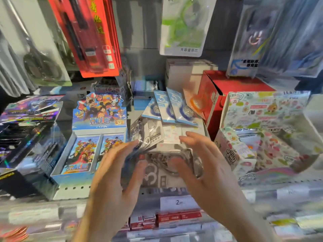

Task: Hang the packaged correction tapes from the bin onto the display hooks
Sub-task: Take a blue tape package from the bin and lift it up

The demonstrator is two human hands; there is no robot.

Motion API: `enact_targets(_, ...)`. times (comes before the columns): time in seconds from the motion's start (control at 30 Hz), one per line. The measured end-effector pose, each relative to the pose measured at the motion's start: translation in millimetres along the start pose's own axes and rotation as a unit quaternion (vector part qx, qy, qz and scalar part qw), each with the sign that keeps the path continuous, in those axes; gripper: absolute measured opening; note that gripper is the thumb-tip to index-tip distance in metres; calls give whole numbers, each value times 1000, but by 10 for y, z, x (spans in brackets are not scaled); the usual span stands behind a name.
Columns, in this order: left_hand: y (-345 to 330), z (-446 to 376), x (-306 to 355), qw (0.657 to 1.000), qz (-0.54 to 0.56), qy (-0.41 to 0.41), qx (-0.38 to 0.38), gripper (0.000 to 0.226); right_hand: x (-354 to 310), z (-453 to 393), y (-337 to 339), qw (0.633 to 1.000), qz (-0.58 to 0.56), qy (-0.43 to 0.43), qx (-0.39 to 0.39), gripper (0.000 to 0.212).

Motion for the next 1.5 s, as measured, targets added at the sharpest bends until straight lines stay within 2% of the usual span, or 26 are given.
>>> enact_targets(0.03,-68,-7,62,1000,-6,-2,18,42,40,-10,60,1000,-7,18,2,47)
enact_targets(0.13,-186,-2,245,996,4,62,63,40,122,-38,217,997,-43,55,15,46)
enact_targets(0.43,-186,39,590,985,-29,124,114,46,26,-152,475,994,-72,86,13,48)
enact_targets(0.5,-163,-14,598,985,-36,129,112,46,-16,-238,533,994,-44,96,0,46)
enact_targets(0.57,-146,-103,573,985,-34,129,108,43,-57,-378,592,993,23,106,-56,47)
enact_targets(0.67,-158,-290,498,986,-26,139,86,38,-141,-673,704,977,122,130,-119,43)
enact_targets(0.77,-216,-541,406,989,-7,139,49,34,-264,-1020,805,954,217,170,-115,37)
enact_targets(0.83,-248,-731,336,990,2,142,13,35,-296,-1299,810,927,296,187,-133,36)
enact_targets(0.93,-306,-1006,274,989,-12,142,-39,36,-255,-1718,737,877,386,190,-213,31)
enact_targets(1.03,-431,-1274,254,985,-46,148,-76,32,-113,-2003,647,832,441,170,-292,27)
enact_targets(1.1,-555,-1450,256,981,-65,149,-109,29,14,-2101,658,815,459,147,-322,25)
enact_targets(1.27,-860,-1850,279,966,-102,156,-179,29,154,-2138,783,806,451,133,-359,35)
enact_targets(1.4,-868,-2004,201,957,-169,167,-165,40,216,-2166,798,821,431,132,-351,36)
enact_targets(1.5,-863,-2015,123,945,-197,187,-184,36,241,-2146,794,832,412,127,-350,37)
Point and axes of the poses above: each hand's wrist, its own z-axis away from the middle knuckle, its own y-axis out of the back of the hand, x = y × z, the point moved 3 cm from there along -z, towards the middle knuckle, and after that the axes turned 7 degrees about z, right-handed, at the moved point
